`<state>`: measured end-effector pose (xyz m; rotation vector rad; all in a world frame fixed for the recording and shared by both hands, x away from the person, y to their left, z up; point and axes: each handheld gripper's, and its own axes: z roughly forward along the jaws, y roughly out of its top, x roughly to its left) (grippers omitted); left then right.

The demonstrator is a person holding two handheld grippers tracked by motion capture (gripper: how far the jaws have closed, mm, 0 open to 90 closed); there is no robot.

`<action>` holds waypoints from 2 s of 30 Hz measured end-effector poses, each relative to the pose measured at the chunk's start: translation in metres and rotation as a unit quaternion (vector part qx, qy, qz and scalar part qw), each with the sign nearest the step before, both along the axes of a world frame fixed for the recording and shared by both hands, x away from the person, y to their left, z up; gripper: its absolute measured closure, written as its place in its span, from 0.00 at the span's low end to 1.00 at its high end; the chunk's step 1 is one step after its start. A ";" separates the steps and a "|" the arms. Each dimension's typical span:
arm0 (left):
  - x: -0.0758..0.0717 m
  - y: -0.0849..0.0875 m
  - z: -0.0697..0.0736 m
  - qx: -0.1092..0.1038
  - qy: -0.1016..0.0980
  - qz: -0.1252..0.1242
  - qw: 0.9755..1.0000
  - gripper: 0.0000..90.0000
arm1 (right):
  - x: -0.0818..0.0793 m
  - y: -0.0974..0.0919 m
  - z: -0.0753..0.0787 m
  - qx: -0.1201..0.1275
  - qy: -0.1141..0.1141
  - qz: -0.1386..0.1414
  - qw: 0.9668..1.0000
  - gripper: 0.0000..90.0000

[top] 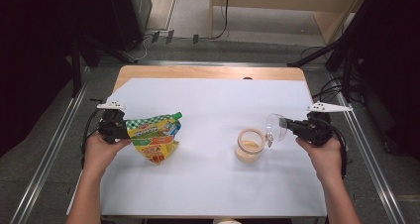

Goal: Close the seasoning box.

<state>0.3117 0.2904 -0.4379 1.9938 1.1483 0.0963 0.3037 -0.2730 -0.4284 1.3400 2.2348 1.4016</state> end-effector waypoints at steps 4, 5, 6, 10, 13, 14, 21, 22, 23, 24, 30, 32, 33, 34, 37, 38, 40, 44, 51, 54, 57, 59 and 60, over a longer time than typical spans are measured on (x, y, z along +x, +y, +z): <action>0.000 0.000 -0.001 -0.002 0.001 0.001 1.000 0.51 | 0.003 0.005 -0.008 -0.002 0.008 0.007 1.000 1.00; 0.000 0.000 -0.001 -0.002 0.002 -0.001 1.000 0.51 | 0.003 0.005 -0.010 0.003 0.012 0.007 1.000 1.00; 0.000 0.000 -0.001 0.001 0.002 -0.002 1.000 0.51 | 0.004 0.005 -0.011 0.006 0.014 0.008 1.000 1.00; 0.000 -0.001 -0.001 0.001 0.002 -0.001 1.000 0.51 | 0.005 0.006 -0.014 0.010 0.019 0.011 1.000 1.00; 0.000 0.000 -0.001 0.001 0.002 -0.001 1.000 0.51 | 0.004 0.009 -0.015 0.008 0.020 0.014 1.000 1.00; 0.000 0.000 -0.001 0.002 0.002 -0.001 1.000 0.51 | 0.004 0.010 -0.015 0.007 0.019 0.015 1.000 1.00; 0.000 0.000 -0.001 0.001 0.003 -0.002 1.000 0.51 | 0.001 0.014 -0.012 0.007 0.015 0.021 1.000 1.00; 0.000 0.000 -0.001 0.001 0.004 -0.001 1.000 0.51 | 0.001 0.015 -0.011 0.008 0.015 0.022 1.000 1.00; 0.000 0.000 -0.001 0.001 0.004 -0.001 1.000 0.51 | 0.001 0.015 -0.011 0.008 0.014 0.023 1.000 1.00; 0.000 0.000 -0.001 0.001 0.004 -0.001 1.000 0.51 | 0.000 0.016 -0.010 0.007 0.013 0.023 1.000 1.00; 0.001 0.000 -0.002 0.002 0.005 -0.001 1.000 0.51 | -0.002 0.022 -0.008 0.018 0.011 0.037 0.999 1.00; 0.001 0.000 -0.002 0.001 0.005 0.000 1.000 0.51 | -0.003 0.026 -0.007 0.020 0.006 0.051 0.998 1.00; 0.001 0.000 -0.002 0.001 0.006 0.000 1.000 0.51 | -0.004 0.028 -0.006 0.020 0.004 0.053 0.998 1.00; 0.001 0.001 -0.002 0.002 0.005 0.000 1.000 0.51 | -0.004 0.030 -0.006 0.017 0.002 0.057 0.998 1.00; 0.000 0.002 -0.002 -0.001 0.005 0.001 1.000 0.51 | -0.006 0.034 -0.004 0.014 -0.005 0.066 0.998 1.00; 0.000 0.002 -0.002 -0.001 0.005 0.002 1.000 0.51 | -0.006 0.036 -0.004 0.011 -0.010 0.068 0.998 0.99; 0.001 0.002 -0.002 -0.002 0.005 0.002 1.000 0.51 | -0.007 0.037 -0.004 0.008 -0.011 0.070 0.997 0.98; 0.001 0.002 -0.003 -0.001 0.006 0.002 1.000 0.51 | -0.006 0.038 -0.004 0.002 -0.014 0.069 0.997 0.93; 0.001 0.002 -0.003 0.001 0.007 0.002 1.000 0.51 | -0.005 0.033 -0.006 -0.001 -0.016 0.061 0.998 0.88; 0.001 0.002 -0.003 0.000 0.007 0.002 1.000 0.51 | -0.003 0.030 -0.007 -0.005 -0.018 0.056 0.998 0.85; 0.001 0.003 -0.004 -0.003 0.007 0.004 1.000 0.51 | -0.002 0.026 -0.008 -0.008 -0.016 0.046 0.999 0.82; 0.001 0.003 -0.004 -0.001 0.007 0.003 1.000 0.51 | -0.001 0.022 -0.010 -0.007 -0.018 0.042 0.999 0.81; 0.001 0.003 -0.004 -0.002 0.008 0.004 1.000 0.51 | -0.001 0.020 -0.010 -0.009 -0.016 0.039 0.999 0.80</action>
